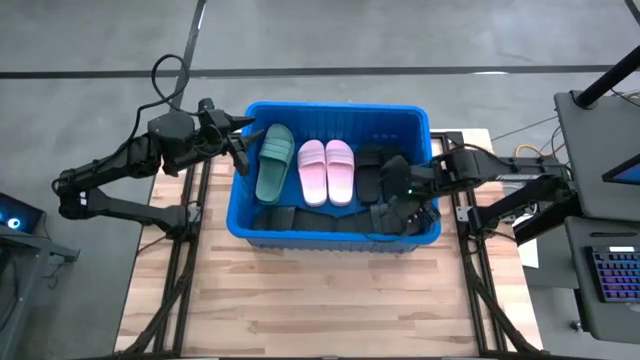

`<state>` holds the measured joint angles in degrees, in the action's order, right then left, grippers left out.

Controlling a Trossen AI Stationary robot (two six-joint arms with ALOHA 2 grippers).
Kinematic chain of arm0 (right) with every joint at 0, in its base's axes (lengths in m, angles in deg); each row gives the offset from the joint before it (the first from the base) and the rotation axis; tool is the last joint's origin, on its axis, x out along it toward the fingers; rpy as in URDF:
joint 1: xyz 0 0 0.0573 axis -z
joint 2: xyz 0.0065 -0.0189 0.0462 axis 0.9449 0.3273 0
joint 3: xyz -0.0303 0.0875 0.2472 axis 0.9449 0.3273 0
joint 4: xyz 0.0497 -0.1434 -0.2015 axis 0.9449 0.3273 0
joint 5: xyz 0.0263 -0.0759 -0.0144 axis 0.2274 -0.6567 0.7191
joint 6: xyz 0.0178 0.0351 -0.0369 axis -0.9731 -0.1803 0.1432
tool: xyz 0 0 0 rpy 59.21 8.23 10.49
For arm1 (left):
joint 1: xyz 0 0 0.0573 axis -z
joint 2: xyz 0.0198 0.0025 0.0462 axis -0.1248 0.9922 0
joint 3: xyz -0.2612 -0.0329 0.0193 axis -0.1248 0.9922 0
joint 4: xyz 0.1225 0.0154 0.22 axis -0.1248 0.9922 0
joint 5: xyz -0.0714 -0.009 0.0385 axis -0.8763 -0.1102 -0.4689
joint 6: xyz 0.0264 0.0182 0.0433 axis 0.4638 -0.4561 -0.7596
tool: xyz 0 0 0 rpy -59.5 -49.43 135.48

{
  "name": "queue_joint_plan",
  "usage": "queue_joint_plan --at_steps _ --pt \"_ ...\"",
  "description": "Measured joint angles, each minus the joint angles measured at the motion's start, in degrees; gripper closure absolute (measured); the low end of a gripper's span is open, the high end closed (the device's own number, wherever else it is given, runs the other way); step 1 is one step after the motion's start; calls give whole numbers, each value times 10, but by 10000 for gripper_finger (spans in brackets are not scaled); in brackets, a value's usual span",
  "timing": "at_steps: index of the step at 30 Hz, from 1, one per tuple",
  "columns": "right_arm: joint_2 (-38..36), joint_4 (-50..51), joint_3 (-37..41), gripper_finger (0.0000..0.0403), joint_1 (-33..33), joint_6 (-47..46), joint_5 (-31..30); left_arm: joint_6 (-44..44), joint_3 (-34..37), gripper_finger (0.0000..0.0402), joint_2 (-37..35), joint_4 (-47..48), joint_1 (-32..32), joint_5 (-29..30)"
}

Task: Pick and place slides into bin
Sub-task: Put the black slide into the blue bin

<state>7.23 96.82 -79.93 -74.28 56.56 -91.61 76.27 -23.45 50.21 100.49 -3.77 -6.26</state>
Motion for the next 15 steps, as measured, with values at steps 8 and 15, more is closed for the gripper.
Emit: queue_joint_plan --at_steps 8,15 --pt "3 53 -23 283 42 -100 112 0 0 244 0 0 0 -1" --pt "27 112 -7 387 74 -204 194 0 0 244 0 -1 0 -1"
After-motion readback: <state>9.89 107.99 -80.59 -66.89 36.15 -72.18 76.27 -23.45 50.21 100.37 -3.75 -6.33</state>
